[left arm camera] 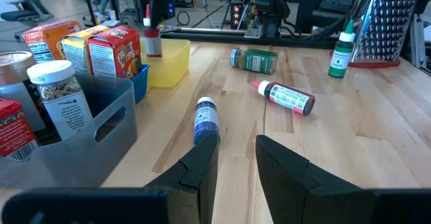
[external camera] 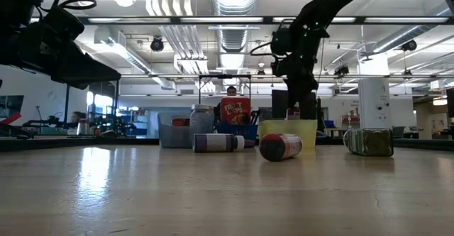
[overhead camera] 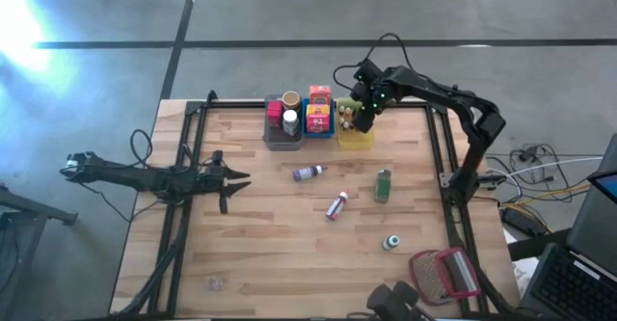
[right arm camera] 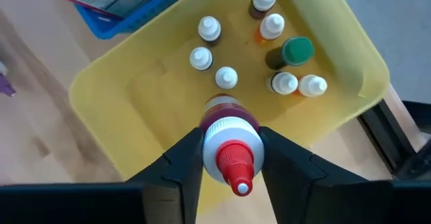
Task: Pick & Place Kitchen Items
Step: Put the red food coloring bottle into the yellow bin
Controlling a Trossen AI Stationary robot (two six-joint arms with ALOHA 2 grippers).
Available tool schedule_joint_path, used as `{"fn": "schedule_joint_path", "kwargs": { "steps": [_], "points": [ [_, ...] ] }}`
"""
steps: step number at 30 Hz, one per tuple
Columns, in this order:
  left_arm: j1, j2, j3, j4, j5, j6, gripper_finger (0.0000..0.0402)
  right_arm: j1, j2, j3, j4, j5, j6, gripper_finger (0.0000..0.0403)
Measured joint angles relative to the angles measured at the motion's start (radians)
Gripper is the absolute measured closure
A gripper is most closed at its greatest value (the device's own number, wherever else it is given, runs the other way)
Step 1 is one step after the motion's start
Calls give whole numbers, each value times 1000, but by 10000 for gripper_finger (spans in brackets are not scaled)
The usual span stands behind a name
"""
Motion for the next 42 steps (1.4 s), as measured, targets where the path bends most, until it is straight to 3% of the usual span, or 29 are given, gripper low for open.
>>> {"fn": "schedule_joint_path", "kwargs": {
  "steps": [6, 12, 21, 42],
  "points": [
    [0, 0, 0, 0, 0, 0, 293, -16, 32, 0, 32, 1, -6, 287],
    [0, 0, 0, 0, 0, 0, 293, -32, 52, -1, 32, 3, 2, 266],
    [0, 0, 0, 0, 0, 0, 293, -35, 75, 0, 50, 8, -13, 285],
    [0, 0, 0, 0, 0, 0, 293, -38, 75, -2, 66, 11, -4, 214]
  ]
}}
